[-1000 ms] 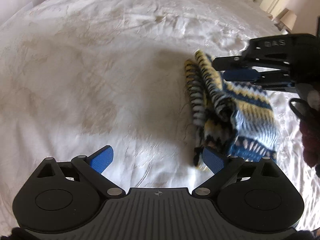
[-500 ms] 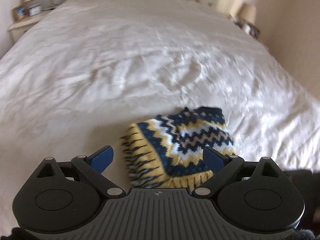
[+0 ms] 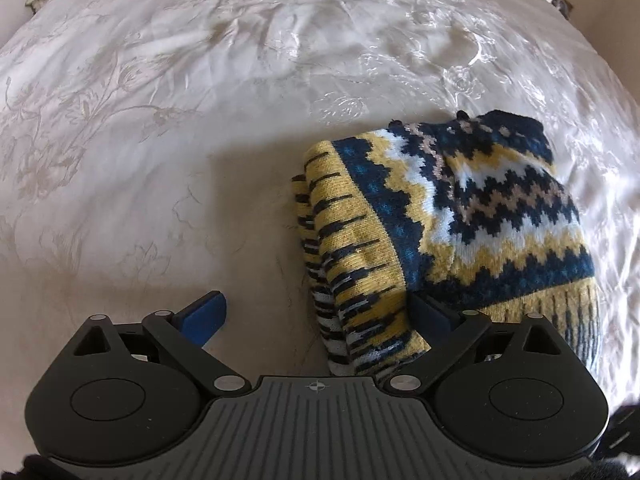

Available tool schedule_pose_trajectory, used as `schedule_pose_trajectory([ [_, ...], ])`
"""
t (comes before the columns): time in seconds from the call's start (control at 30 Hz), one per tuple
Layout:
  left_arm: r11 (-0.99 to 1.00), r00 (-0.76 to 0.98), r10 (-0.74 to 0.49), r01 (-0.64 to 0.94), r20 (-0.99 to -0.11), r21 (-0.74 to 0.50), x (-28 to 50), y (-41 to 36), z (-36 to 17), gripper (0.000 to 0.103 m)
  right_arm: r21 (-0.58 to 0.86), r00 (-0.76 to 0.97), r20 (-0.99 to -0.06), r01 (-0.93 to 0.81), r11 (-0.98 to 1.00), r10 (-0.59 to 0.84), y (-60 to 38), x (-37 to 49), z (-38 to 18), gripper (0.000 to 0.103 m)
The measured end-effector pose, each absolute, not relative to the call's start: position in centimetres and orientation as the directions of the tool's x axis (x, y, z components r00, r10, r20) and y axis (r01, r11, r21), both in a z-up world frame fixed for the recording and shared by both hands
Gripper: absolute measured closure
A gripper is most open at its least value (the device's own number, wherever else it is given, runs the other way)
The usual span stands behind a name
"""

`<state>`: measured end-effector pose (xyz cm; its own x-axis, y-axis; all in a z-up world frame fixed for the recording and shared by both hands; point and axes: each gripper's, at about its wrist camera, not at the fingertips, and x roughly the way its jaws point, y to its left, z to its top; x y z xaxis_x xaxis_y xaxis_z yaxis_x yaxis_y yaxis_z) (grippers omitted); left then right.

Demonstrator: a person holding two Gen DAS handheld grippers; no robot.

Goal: Fold small clothes

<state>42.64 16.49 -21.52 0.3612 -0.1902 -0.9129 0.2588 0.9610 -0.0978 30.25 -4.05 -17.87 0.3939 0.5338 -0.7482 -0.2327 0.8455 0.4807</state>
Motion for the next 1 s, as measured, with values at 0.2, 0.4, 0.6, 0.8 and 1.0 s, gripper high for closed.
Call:
schedule_pose_trajectory([
  [0.2,0.965,0.350,-0.188,0.238,-0.918,-0.107,42.8,16.5,-21.8,0.003,0.361,0.574,-0.723,-0.160,0.919,0.384,-9.5,33.0,-15.0,0.050],
  [0.4,0.966,0.341,-0.185,0.235,-0.922,-0.108,43.0,16.5,-21.7,0.003,0.279,0.579,-0.774,-0.047,0.959,0.254,-12.9,38.1,-17.4,0.050],
  [0.6,0.967,0.335,-0.185,0.228,-0.924,-0.111,43.2,16.5,-21.9,0.002,0.298,0.491,-0.832,0.003,0.955,0.258,-12.8,41.1,-20.7,0.048],
  [0.8,0.967,0.337,-0.188,0.228,-0.923,-0.114,43.3,16.7,-22.0,0.000,0.290,0.460,-0.850,0.000,0.957,0.258,-11.7,41.8,-22.8,0.031],
  [1.0,0.956,0.382,-0.216,0.269,-0.898,-0.115,41.8,17.2,-20.4,0.001,0.352,0.460,-0.832,0.007,0.936,0.309,-12.8,41.5,-23.2,0.027],
])
